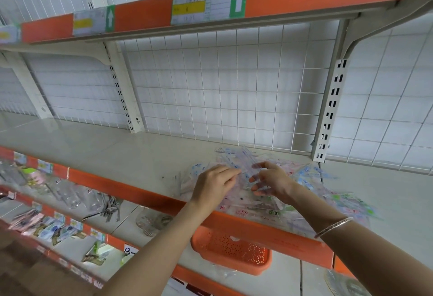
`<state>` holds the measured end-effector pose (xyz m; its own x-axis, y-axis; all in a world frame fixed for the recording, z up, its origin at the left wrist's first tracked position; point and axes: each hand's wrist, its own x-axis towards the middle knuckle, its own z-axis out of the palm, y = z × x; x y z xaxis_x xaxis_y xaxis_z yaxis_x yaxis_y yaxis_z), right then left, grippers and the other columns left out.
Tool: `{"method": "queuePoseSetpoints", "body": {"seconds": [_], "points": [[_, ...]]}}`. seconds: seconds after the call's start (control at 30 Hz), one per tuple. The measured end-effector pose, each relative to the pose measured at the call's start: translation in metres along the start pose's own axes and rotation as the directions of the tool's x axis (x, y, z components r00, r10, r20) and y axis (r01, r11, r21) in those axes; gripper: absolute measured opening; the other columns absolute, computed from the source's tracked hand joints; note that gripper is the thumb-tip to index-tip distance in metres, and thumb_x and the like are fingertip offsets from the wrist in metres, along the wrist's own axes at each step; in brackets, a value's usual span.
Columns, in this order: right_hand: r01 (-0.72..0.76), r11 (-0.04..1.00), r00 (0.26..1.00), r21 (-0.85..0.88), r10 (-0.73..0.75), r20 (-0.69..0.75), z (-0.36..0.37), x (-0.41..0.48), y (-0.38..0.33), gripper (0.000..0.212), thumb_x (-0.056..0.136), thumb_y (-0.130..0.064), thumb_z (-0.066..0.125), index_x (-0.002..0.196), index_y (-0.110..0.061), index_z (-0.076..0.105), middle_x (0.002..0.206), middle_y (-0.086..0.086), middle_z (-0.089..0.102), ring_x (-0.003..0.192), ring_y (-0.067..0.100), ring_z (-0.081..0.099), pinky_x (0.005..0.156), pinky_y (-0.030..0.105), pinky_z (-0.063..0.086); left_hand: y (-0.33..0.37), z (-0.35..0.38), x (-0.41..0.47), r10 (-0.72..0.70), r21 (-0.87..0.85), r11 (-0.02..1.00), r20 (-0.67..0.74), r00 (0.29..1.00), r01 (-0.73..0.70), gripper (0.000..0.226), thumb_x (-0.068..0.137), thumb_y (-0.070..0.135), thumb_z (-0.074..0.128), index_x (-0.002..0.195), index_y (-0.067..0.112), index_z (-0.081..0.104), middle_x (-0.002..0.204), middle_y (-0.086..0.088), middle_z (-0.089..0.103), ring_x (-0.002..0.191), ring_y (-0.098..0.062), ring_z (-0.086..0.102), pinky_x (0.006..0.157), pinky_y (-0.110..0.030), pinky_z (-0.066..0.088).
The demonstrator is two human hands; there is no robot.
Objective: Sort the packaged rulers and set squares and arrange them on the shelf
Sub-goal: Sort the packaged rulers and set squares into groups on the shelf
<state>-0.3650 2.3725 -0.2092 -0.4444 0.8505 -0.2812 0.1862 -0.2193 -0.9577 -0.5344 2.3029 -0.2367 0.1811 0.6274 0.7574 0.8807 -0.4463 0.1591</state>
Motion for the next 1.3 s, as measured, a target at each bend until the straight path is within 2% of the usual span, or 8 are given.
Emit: {"method": "queuePoseSetpoints", "body": {"seconds": [0.13,0.3,0.4,0.57,0.67,0.83,1.13,1.3], "points": [[-0.050,0.996,0.999,0.068,0.049,0.025,0.003,-0.003,-0.003,0.026,0.099,-0.005,0.032,0.117,-0.007,0.049,0.088,0.017,0.057,0.059,0.024,0.058,0.051,0.030,0.053,0.016,0.003,0.004,0.112,0.003,0.994,-0.064,0.992,-0.112,0.020,0.083,0.012,0.061,0.096,0.009,0.076,0.090,-0.001,0.074,0.081,-0.014,0.068,0.065,-0.027,0.058],[-0.121,0.948,0.989,0.295,0.090,0.116,0.007,-0.007,-0.006,0.019,0.099,-0.021,0.045,0.087,-0.010,0.055,0.056,0.005,0.055,0.045,0.015,0.054,0.050,0.027,0.050,0.017,0.010,0.004,0.279,0.028,0.960,-0.030,0.960,-0.278,0.023,0.071,0.000,0.077,0.094,0.007,0.076,0.090,-0.003,0.073,0.081,-0.015,0.065,0.065,-0.026,0.057],[-0.081,0.970,0.981,0.229,0.036,0.192,0.010,-0.012,-0.007,0.020,0.095,-0.002,0.040,0.081,-0.010,0.052,0.053,0.001,0.054,0.041,0.010,0.051,0.053,0.026,0.048,0.018,0.010,-0.001,0.242,-0.026,0.970,0.019,0.970,-0.242,0.021,0.080,0.006,0.062,0.095,0.007,0.076,0.094,-0.004,0.073,0.080,-0.016,0.070,0.067,-0.027,0.059],[-0.037,0.989,0.989,0.145,0.016,0.146,0.011,-0.006,-0.006,0.029,0.094,0.005,0.043,0.120,-0.006,0.047,0.057,0.007,0.058,0.040,0.014,0.050,0.053,0.029,0.053,0.011,-0.002,-0.008,0.162,-0.039,0.987,0.109,0.981,-0.159,0.030,0.075,-0.004,0.071,0.100,0.012,0.075,0.100,0.001,0.073,0.085,-0.012,0.070,0.075,-0.023,0.058],[0.023,0.997,0.997,0.079,-0.028,0.068,0.012,-0.006,-0.010,0.028,0.095,0.004,0.039,0.121,-0.007,0.045,0.082,0.016,0.064,0.046,0.019,0.057,0.040,0.022,0.044,-0.006,-0.021,-0.007,-0.088,0.031,0.996,0.167,0.982,0.084,0.026,0.080,0.000,0.070,0.100,0.015,0.075,0.101,0.004,0.073,0.089,-0.012,0.069,0.079,-0.023,0.056],[0.050,0.999,0.998,0.014,-0.050,0.028,0.015,0.000,-0.011,0.031,0.096,0.002,0.034,0.124,-0.007,0.045,0.082,0.013,0.062,0.048,0.020,0.048,0.039,0.023,0.036,-0.056,-0.047,-0.005,-0.576,0.282,0.814,0.277,0.769,0.508,0.026,0.087,0.020,0.066,0.112,0.023,0.070,0.120,0.006,0.065,0.109,-0.016,0.060,0.090,-0.028,0.047],[0.048,0.998,0.997,-0.049,-0.045,0.058,0.040,0.015,-0.015,0.034,0.096,0.000,0.030,0.125,-0.010,0.044,0.081,0.011,0.062,0.046,0.018,0.049,0.042,0.022,0.036,-0.103,-0.065,-0.014,-0.785,0.508,0.608,0.500,0.365,0.610,0.098,0.064,0.067,0.073,0.143,0.022,0.039,0.147,-0.002,0.042,0.134,-0.027,0.037,0.109,-0.039,0.034],[0.057,0.997,0.995,-0.057,-0.052,0.086,0.049,0.016,-0.013,0.033,0.097,0.000,0.030,0.125,-0.009,0.044,0.081,0.012,0.061,0.047,0.018,0.049,0.044,0.023,0.034,-0.105,-0.062,-0.015,-0.788,0.513,0.606,0.494,0.368,0.608,0.084,0.067,0.063,0.074,0.135,0.022,0.048,0.139,-0.008,0.045,0.128,-0.027,0.042,0.105,-0.032,0.035]]}}
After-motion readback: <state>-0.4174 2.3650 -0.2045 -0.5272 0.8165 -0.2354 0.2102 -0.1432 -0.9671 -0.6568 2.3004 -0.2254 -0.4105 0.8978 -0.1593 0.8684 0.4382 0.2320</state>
